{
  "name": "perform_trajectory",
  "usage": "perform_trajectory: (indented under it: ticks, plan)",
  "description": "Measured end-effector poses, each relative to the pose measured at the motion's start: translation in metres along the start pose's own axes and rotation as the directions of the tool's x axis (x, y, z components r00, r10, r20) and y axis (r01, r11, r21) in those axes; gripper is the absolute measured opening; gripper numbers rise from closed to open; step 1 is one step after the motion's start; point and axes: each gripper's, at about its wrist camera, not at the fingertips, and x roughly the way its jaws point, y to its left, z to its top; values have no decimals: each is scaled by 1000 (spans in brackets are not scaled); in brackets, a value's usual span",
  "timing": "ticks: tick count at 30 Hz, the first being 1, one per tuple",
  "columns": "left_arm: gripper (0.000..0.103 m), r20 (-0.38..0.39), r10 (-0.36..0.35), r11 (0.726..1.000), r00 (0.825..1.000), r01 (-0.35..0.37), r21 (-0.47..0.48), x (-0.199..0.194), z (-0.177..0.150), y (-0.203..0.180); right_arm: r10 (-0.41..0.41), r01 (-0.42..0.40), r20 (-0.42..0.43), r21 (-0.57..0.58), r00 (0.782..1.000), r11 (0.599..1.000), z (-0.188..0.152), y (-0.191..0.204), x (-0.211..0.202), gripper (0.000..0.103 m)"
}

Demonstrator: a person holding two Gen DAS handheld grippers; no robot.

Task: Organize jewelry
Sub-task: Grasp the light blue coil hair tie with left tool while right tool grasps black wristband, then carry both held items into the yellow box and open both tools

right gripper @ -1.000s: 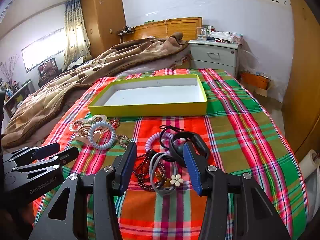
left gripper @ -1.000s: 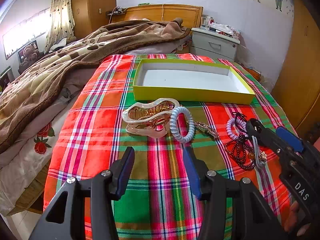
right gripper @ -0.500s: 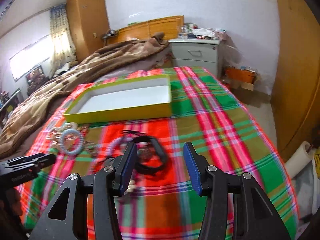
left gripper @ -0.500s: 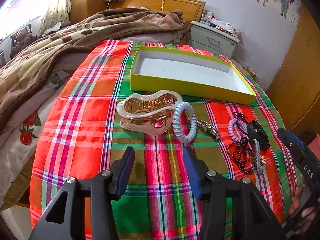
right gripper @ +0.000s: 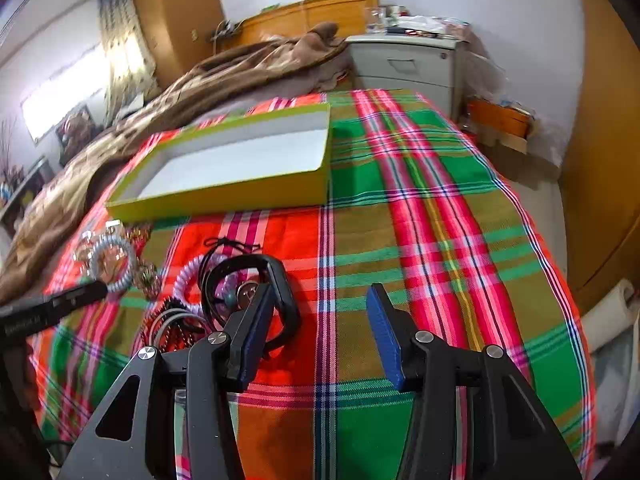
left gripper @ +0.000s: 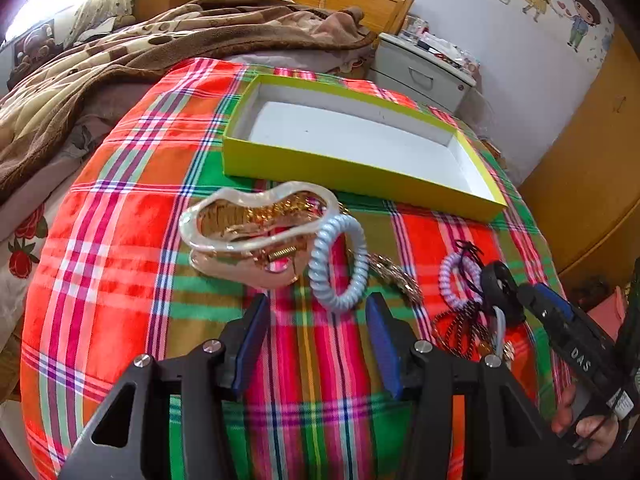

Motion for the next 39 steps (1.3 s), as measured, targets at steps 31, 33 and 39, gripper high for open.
perform_trajectory:
  ticks: [31, 33, 39]
  plan:
    - [10, 14, -10, 998, 1000, 10, 56, 8, 12, -5, 32, -34, -23, -129, 999, 991, 3, 20, 9, 13]
    - [10, 21, -16, 998, 1000, 14, 60, 5, 12, -5, 35, -36, -14, -122, 999, 992, 3, 19, 7, 13]
    - [10, 36, -35, 998, 999, 33, 53, -2, 13, -3, 31, -30, 8, -105, 999, 994, 4, 18, 0, 13]
